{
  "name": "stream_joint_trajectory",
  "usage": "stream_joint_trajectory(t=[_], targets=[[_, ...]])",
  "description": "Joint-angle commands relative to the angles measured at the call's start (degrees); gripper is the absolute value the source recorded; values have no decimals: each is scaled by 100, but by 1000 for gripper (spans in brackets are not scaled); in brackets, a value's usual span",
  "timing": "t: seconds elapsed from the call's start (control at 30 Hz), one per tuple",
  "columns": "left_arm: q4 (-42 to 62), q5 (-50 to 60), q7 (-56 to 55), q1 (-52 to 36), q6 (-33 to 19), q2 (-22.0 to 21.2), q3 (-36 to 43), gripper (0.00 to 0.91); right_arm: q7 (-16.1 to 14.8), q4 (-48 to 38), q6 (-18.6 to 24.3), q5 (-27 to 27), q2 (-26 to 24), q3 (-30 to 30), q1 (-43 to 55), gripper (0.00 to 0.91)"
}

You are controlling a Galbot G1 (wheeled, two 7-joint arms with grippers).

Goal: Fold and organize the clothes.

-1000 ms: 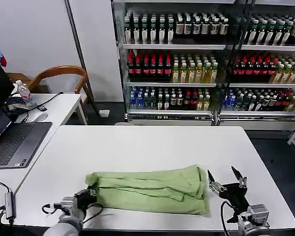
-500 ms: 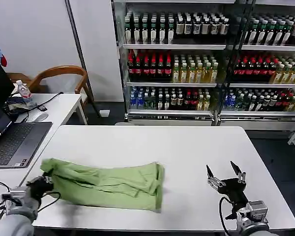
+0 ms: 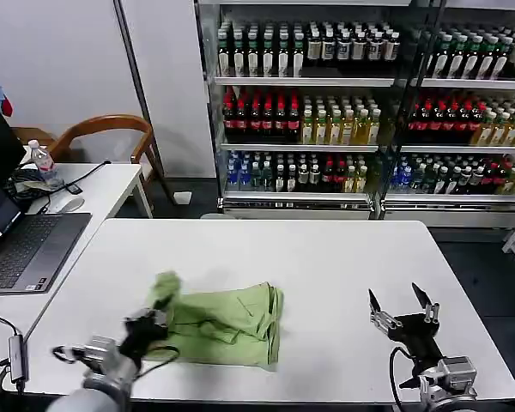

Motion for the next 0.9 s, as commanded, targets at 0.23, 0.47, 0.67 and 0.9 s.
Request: stream_joint_trajectory(t=[0.23, 0.47, 0.67, 0.9], targets=[[610, 479, 342, -885, -509, -406, 1782, 40, -2, 48, -8, -196, 109, 165, -242, 907], [1094, 469, 354, -1288, -462, -433, 1774, 71, -4, 82, -17, -212, 99, 181, -252, 907], [1173, 468, 332, -1383, -578, -579, 1989, 907, -8, 61, -17, -212, 108, 170, -227, 907], [1247, 418, 554, -1381, -1159, -646, 2089, 907, -64, 81, -28, -193, 68, 174, -208, 907]])
